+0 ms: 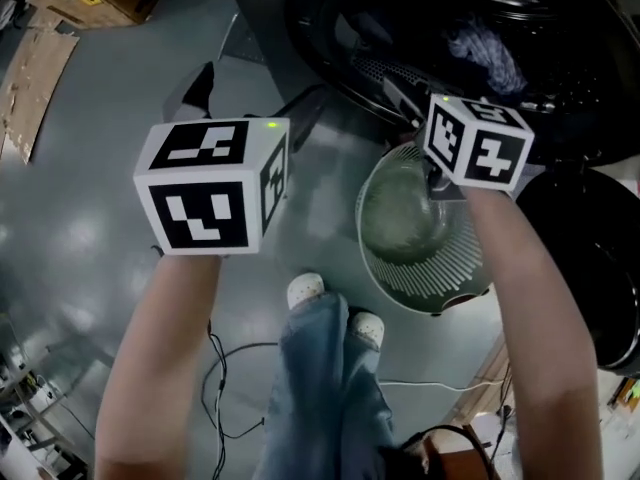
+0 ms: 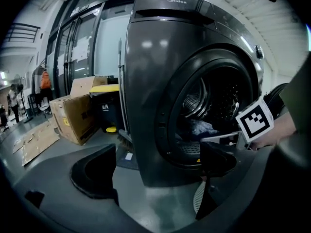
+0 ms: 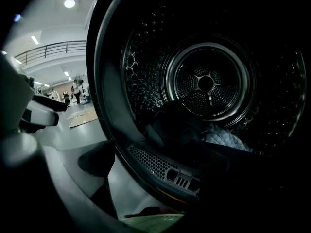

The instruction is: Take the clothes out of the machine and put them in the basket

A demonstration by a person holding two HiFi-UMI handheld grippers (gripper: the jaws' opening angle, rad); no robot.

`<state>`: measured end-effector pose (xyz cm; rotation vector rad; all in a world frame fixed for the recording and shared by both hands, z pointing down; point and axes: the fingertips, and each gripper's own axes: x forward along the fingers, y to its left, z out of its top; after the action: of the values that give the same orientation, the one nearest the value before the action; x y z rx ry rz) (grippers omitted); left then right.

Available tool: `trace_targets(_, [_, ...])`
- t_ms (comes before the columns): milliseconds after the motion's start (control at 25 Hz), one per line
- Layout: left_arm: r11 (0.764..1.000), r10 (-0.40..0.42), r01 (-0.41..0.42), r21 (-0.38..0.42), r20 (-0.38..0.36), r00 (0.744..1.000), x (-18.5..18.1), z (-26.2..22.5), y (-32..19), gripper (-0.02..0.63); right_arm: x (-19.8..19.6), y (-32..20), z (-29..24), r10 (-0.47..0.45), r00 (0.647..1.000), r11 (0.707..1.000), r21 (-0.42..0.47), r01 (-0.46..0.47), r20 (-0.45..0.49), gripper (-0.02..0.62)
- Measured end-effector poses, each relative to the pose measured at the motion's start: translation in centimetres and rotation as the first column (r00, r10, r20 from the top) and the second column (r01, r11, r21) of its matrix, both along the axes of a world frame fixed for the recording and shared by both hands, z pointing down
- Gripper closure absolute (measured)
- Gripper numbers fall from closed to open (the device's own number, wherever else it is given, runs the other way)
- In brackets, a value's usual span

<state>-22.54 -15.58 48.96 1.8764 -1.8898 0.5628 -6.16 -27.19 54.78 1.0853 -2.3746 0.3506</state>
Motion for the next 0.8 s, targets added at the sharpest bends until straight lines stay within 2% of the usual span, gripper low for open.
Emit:
trace_targets(200, [0.999,0.004,-0.004,0.035,0.005,1.000,-0.4,0.9,-1.9,0.063,-1.1,-4.5,1.2,0.023,0.999,0.999,0.037,-0.022,-0.043,0.072])
trace_targets(360, [0.998,0.003,-0.004,0.065,0.022,1.000,-0.7,1.3,-3.7,0.063,-1.9,-7.4,1.4,0.051,0.998,0.996,0.080,-0.047,-0.043,0.071])
trace_targets(520, [0.997,-0.024,0.019,0.080,0.068,0.997,-1.1,1.5,-5.2,0.063,-3.0,-9.2,3.0,0.007,0.989,0.992,0.127,0.012,-0.150,0.071])
trace_targets(600, [0.997,-0.031,0.022,0.079,0.124,0.992,-1.0,1.4,-5.7,0.063,-3.1,-10.1,4.0,-0.002,0.981,0.992,0.120,0.026,-0.195,0.071])
trace_targets(680, [0.997,-0.020,0.005,0.083,0.171,0.985,-0.7,1.3,-6.1,0.063,-3.9,-10.3,5.5,-0.033,0.979,0.997,0.066,0.047,-0.199,0.071])
trace_targets(800, [0.995,0.003,-0.022,0.099,0.192,0.981,-0.2,0.9,-6.6,0.063,-4.8,-10.7,6.8,-0.053,0.977,0.997,0.047,0.064,-0.205,0.104])
